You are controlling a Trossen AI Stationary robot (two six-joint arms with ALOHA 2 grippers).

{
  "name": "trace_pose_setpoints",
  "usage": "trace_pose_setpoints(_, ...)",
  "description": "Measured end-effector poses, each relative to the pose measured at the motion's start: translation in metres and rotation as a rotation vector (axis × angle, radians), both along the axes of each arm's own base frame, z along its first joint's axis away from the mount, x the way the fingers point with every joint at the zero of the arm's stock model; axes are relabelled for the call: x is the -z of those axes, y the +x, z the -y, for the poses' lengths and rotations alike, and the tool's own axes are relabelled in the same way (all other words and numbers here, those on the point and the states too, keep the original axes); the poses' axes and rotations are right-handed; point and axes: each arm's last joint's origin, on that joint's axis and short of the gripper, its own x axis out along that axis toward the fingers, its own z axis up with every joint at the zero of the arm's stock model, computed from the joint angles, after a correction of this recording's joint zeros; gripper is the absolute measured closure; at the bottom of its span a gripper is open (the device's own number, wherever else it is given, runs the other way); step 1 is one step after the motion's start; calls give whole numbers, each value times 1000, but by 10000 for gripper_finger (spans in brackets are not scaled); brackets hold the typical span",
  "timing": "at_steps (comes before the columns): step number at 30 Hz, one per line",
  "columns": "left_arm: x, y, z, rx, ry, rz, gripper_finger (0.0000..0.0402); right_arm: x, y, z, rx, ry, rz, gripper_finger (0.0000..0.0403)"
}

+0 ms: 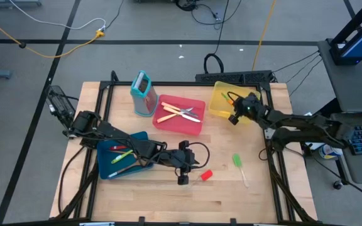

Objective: Pick & Place Kitchen Items
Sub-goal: Put the left green spatula into the yellow bin, then put the red spatula into the yellow bin

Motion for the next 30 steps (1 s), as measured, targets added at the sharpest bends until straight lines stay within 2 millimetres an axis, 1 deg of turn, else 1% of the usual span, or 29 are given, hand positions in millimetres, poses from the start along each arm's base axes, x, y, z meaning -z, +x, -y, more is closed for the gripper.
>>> trace_pose_setpoints(5, 0, -1, 2, -8, -21, -3, 332, 11, -4, 9, 47, 45, -47, 378)
trace_pose_setpoints(7, 0, -1, 2, -9, -24, -3, 332, 13, -5, 12, 78, 58, -38, 372)
trace_pose_setpoints(11, 0, -1, 2, -22, -46, -7, 332, 14, -7, 19, 155, 83, 33, 359)
trace_pose_setpoints(19, 0, -1, 2, -70, -120, -16, 332, 13, -6, 21, 160, 70, 52, 317)
trace_pose_setpoints(24, 0, -2, 6, -94, -174, -22, 332, 4, 1, 20, 125, 10, 132, 293)
trace_pose_setpoints(30, 0, -6, 19, -52, -160, -24, 332, -20, 15, 11, 50, -84, 347, 282)
